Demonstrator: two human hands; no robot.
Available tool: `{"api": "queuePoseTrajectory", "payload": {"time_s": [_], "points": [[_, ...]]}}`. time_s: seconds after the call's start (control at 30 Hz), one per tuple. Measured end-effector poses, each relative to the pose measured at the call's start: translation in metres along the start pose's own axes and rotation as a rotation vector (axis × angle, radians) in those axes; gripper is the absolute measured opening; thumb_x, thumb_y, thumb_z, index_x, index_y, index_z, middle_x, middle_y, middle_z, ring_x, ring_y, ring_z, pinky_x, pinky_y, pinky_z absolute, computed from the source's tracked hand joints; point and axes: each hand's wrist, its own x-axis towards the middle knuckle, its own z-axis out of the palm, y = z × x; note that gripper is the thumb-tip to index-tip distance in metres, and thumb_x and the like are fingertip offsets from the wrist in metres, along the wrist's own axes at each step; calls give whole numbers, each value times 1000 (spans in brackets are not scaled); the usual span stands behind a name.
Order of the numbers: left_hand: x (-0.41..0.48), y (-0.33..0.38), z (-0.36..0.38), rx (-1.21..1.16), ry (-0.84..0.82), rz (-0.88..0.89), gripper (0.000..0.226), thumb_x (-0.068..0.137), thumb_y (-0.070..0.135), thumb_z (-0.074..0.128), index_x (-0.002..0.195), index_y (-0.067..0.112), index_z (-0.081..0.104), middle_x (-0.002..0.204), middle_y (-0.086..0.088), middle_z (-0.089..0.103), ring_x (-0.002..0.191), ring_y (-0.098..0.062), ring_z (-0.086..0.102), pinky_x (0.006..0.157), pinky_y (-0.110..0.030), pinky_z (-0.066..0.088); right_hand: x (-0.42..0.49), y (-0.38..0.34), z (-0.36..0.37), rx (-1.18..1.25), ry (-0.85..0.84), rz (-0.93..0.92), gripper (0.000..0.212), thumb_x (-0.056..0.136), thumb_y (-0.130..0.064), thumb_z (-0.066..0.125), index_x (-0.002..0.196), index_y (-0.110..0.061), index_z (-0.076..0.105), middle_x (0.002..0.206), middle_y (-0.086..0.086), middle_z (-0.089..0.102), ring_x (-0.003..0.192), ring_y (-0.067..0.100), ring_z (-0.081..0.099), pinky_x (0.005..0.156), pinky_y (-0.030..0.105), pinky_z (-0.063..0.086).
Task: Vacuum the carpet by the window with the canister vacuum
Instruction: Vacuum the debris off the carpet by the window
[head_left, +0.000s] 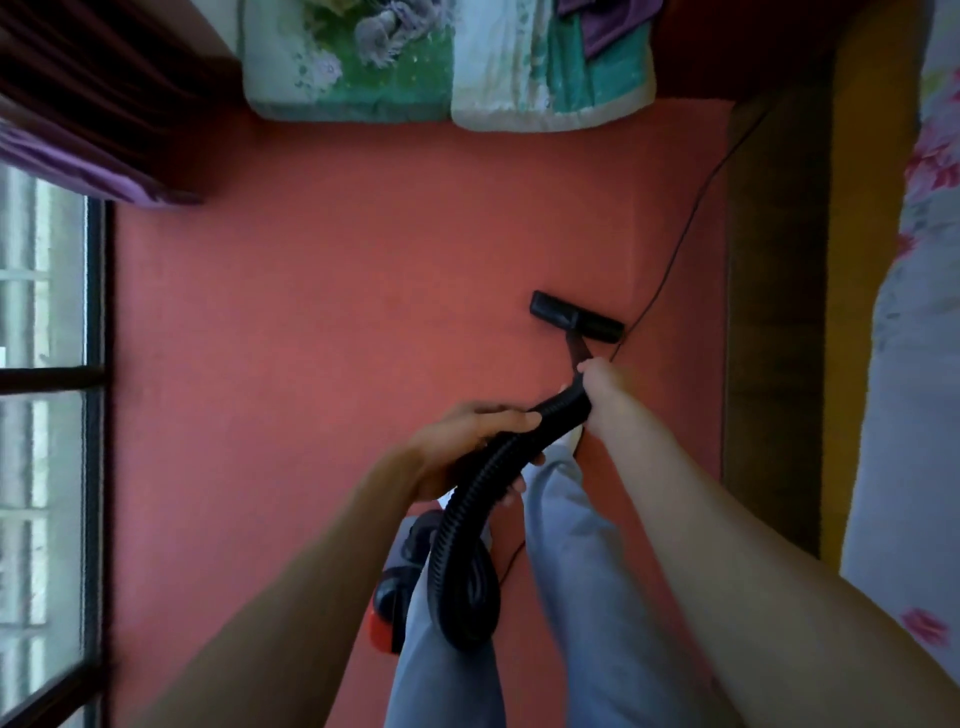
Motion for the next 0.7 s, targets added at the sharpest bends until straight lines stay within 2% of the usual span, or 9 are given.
{"api": "queuePoseTrajectory", "payload": {"time_s": [0.1,0.17,0.2,0.33,0.4,0.47,0.57,0.63,0.7], "points": [[-13,-17,-17,-90,-20,-36,52,90,31,70,126,-1,50,84,-16,66,61,-31,63,56,-39,57,-24,15,24,-42,1,-22,23,69,-25,57,83,-7,58,88,9,65,78,28,65,82,43,58],[-16,-29,-28,-108,-21,-38,59,86,35,75,125,-1,51,88,-18,63,63,-31,63,59,-41,57,-25,27,35,-115,-15,-80,30,71,-27,58,95,-9,56,103,10,65,91,29,66,88,47,57],[-15,-34,-32,-108,-14,-35,58,84,37,77,123,0,53,90,-19,62,65,-31,63,60,-41,57,-17,32,40,-145,-17,-111,30,71,-27,57,98,-12,57,104,11,67,92,31,67,87,48,57],[1,-41,-38,-170,24,16,45,86,36,74,114,4,58,84,-16,69,66,-31,63,58,-36,55,-6,19,58,-215,-26,-164,27,70,-26,53,90,-10,61,85,13,70,76,32,69,77,48,60],[15,-39,-34,-230,69,52,51,85,36,75,117,1,57,86,-17,71,65,-31,64,59,-37,55,6,1,62,-252,-66,-206,25,73,-26,55,92,-10,59,83,12,67,67,29,66,72,44,61],[32,-34,-29,-284,144,77,52,86,34,75,120,-1,58,88,-20,73,63,-30,65,58,-38,56,20,-17,63,-292,-66,-234,32,73,-27,58,99,-8,59,85,13,65,65,27,64,73,46,61],[52,-28,-24,-322,190,119,51,86,29,76,122,-1,57,96,-24,73,72,-33,69,71,-51,60,25,-38,63,-295,-73,-276,19,89,-17,61,105,-6,58,75,13,61,57,26,60,70,43,57],[50,-25,-28,-312,133,123,54,82,28,78,123,0,57,102,-26,72,82,-36,69,80,-60,57,19,-44,67,-279,-66,-276,19,88,-14,61,105,-5,60,73,12,60,56,26,59,69,44,56],[35,-26,-38,-337,-1,109,45,85,26,75,118,1,59,99,-23,71,80,-36,69,70,-52,59,3,-44,72,-276,-54,-294,17,85,-12,63,99,-2,62,70,13,61,54,26,59,65,42,56]]}}
